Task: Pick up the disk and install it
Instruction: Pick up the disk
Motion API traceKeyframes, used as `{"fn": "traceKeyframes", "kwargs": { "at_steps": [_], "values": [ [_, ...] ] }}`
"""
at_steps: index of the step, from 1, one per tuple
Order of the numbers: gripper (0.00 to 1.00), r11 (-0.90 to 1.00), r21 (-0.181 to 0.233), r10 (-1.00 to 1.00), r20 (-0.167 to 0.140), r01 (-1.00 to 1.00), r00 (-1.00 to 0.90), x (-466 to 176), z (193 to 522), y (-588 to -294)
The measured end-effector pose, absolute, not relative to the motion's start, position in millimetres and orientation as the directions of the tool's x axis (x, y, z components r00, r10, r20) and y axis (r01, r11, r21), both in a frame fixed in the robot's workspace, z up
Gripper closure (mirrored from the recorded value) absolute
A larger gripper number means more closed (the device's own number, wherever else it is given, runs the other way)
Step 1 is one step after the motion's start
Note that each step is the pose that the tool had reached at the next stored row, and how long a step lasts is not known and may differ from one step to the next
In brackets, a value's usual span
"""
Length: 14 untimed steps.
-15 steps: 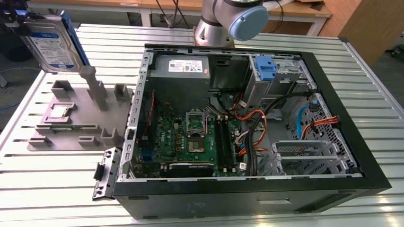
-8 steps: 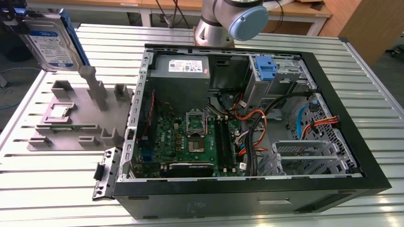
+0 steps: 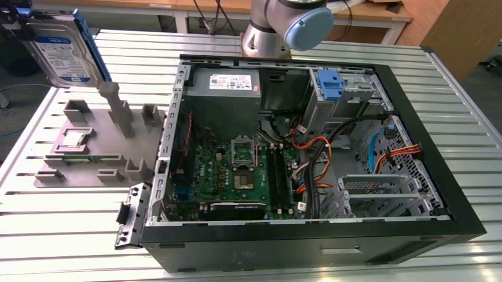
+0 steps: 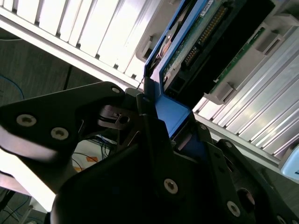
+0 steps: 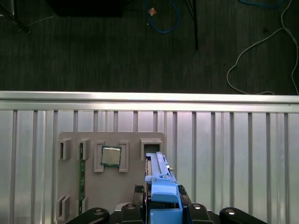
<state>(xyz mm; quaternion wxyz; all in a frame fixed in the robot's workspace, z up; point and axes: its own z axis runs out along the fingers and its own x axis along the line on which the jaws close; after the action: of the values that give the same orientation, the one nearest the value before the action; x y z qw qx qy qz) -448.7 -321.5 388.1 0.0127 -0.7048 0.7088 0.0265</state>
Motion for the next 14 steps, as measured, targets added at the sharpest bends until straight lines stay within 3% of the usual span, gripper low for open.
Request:
{"fn": "traceKeyframes", "kwargs": {
  "at_steps": [14],
  "values": [
    [0.63,0.005,0.02,-0.998,-0.055,-1.0,-0.006,-448.7,395.1,-321.5]
  ]
}}
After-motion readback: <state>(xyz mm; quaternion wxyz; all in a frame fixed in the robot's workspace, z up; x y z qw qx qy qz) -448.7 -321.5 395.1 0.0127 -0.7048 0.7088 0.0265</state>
